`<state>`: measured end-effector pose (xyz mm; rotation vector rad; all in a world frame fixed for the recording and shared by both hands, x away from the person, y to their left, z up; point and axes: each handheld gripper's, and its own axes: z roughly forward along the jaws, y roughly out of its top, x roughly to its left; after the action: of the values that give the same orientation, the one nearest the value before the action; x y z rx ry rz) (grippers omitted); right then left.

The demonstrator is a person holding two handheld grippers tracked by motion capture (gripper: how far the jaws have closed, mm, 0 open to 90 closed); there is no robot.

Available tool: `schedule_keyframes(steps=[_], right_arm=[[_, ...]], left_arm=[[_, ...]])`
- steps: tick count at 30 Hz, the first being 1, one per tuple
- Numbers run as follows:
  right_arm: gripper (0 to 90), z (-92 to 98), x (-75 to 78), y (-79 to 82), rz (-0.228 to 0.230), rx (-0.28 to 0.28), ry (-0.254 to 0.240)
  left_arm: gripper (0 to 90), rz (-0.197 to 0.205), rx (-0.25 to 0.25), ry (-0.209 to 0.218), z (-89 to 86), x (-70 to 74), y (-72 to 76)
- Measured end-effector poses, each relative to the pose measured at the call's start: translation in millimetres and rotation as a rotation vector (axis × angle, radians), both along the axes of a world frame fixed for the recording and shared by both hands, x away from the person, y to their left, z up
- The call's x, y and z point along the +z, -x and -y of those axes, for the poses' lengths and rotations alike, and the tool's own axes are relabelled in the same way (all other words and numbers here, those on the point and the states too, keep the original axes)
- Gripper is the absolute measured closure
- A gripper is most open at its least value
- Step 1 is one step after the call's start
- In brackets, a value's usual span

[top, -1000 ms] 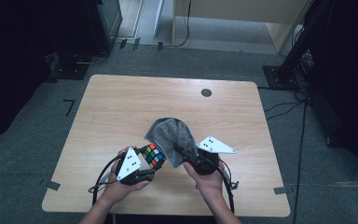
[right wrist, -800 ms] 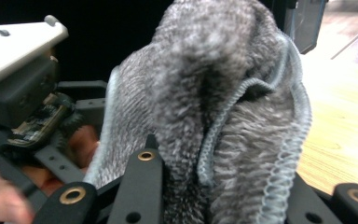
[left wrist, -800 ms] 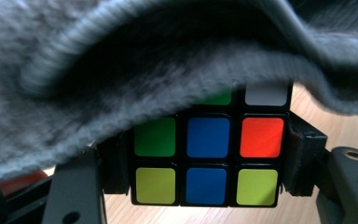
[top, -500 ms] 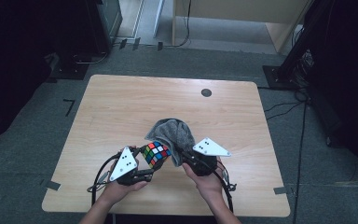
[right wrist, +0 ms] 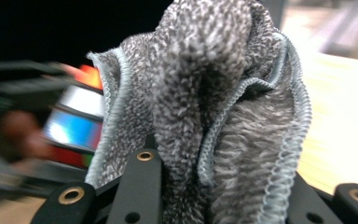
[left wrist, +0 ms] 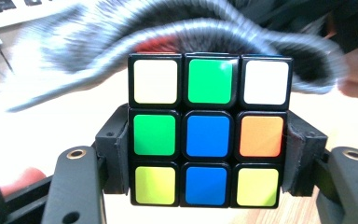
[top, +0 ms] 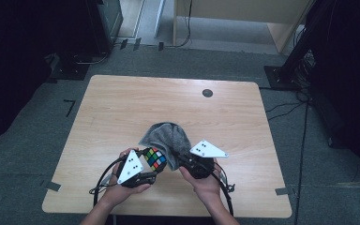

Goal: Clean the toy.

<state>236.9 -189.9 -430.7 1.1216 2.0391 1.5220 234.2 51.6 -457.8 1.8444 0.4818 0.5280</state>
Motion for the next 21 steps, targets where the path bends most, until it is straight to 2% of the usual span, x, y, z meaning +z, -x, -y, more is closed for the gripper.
schedule_keyframes(steps=[2, 3, 5, 7, 9, 11, 13, 14, 16, 17, 18, 19, 20, 21], right_arm=[[74.0, 6.3, -2.1, -4.4, -0.026, -0.040, 0.021], [74.0, 9.1, -1.9, -5.1, -0.034, -0.057, 0.006], [74.0, 12.4, 3.0, -3.4, -0.029, -0.054, -0.047], [73.9, 9.8, 9.0, 1.4, -0.002, -0.027, -0.076], [73.7, 2.6, 14.4, 7.9, 0.022, 0.028, -0.096], [73.6, -6.4, 16.2, 12.8, 0.035, 0.083, -0.091], [73.5, -13.5, 13.5, 14.2, 0.042, 0.108, -0.058], [73.3, -14.9, 10.5, 13.4, 0.032, 0.103, -0.044], [73.1, -9.6, 4.9, 8.2, 0.012, 0.087, -0.074], [73.2, -6.6, 3.2, 5.1, 0.001, 0.058, -0.054], [73.3, -2.6, 1.0, 1.6, 0.003, 0.015, -0.008], [73.4, 0.0, -0.5, -0.4, 0.002, -0.007, 0.009], [73.5, 4.5, -3.0, -4.0, -0.021, -0.037, 0.028], [73.5, 8.3, -4.7, -6.4, -0.037, -0.056, 0.025]], left_arm=[[33.9, -0.005, 0.000, 0.019, -1.7, 1.6, -1.3], [33.9, -0.006, 0.007, 0.007, -1.4, 1.0, -2.0], [33.9, -0.006, 0.027, -0.047, 1.1, -3.6, -3.1], [33.9, -0.026, 0.030, -0.067, 3.0, -6.6, -4.5], [33.9, -0.033, 0.023, -0.071, 5.5, -7.6, -4.3], [33.9, -0.023, 0.010, -0.065, 7.3, -6.6, -2.0], [33.9, -0.005, -0.002, -0.047, 6.5, -3.9, 0.7], [33.9, 0.001, -0.003, -0.047, 5.7, -2.3, 1.4], [33.9, 0.011, 0.003, -0.048, 4.0, -1.5, 1.5], [33.9, 0.011, 0.003, -0.033, 2.3, -1.0, 1.4], [33.9, 0.010, 0.001, -0.027, 1.3, -0.5, 1.0], [33.9, 0.005, -0.003, -0.004, 0.0, 0.6, 0.4], [33.9, 0.004, -0.004, 0.009, -0.8, 1.6, 0.0], [33.9, 0.006, -0.002, 0.010, -1.1, 2.0, -0.2]])
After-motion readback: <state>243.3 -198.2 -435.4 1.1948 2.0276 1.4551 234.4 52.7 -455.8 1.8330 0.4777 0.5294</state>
